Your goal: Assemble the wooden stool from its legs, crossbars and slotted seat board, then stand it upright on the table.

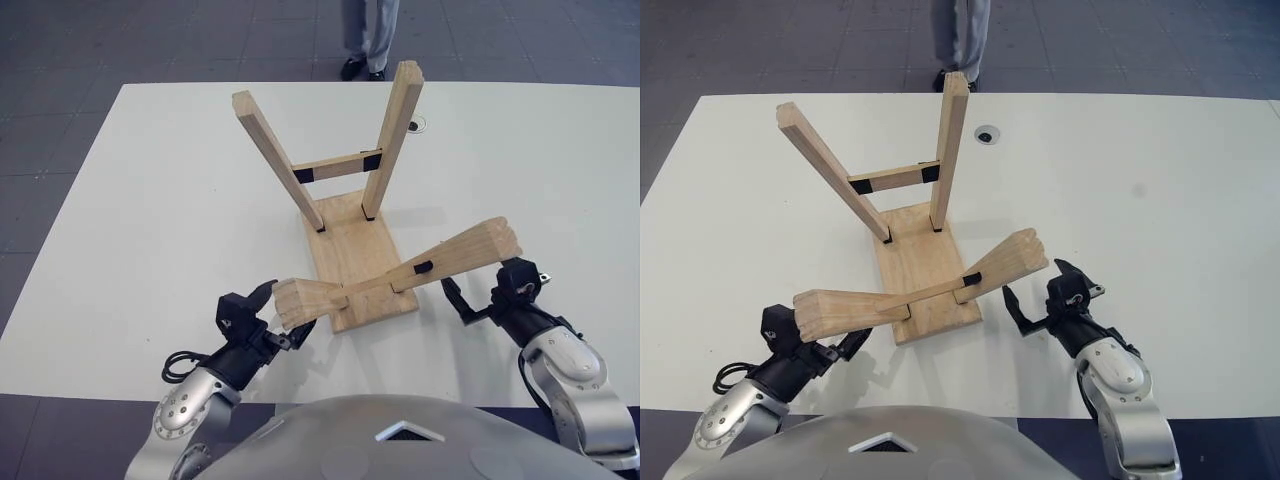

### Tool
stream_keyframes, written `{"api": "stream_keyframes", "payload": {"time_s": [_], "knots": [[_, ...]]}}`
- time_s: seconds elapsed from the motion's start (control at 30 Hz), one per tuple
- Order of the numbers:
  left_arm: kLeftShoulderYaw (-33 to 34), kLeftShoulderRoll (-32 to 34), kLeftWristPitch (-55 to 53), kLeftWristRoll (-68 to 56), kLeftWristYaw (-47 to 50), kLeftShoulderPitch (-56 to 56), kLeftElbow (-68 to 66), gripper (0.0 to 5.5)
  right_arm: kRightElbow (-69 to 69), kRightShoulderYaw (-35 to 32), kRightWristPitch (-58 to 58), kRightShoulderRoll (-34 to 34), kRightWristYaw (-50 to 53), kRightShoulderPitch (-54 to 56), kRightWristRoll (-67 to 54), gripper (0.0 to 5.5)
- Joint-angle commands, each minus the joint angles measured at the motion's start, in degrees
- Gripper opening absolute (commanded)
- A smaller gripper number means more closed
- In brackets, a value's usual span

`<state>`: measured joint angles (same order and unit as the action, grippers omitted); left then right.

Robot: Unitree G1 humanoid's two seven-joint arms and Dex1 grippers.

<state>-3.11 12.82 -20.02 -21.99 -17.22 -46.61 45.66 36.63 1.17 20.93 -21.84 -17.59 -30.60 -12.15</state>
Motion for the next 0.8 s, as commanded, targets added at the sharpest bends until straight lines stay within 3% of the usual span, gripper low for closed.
{"api": "stream_keyframes", "payload": {"time_s": [0.03,0.63,0.8], "knots": [[-3.6,-3.4,3.5,4.8,5.2,0.9,3.5,4.75,2.7,3.7,1.7,1.7,1.1,-1.1,1.0,5.48],[-1.7,-8.3,0.3,8.5,16.4,10.8,1.8,4.75,6.6,11.4,2.5,-0.4,-1.0,-3.7,2.6,5.48],[-0.7,-8.2,-1.5,8.7,17.3,10.1,2.4,4.75,6.7,10.0,2.1,0.4,0.9,-2.9,4.0,5.48]]}}
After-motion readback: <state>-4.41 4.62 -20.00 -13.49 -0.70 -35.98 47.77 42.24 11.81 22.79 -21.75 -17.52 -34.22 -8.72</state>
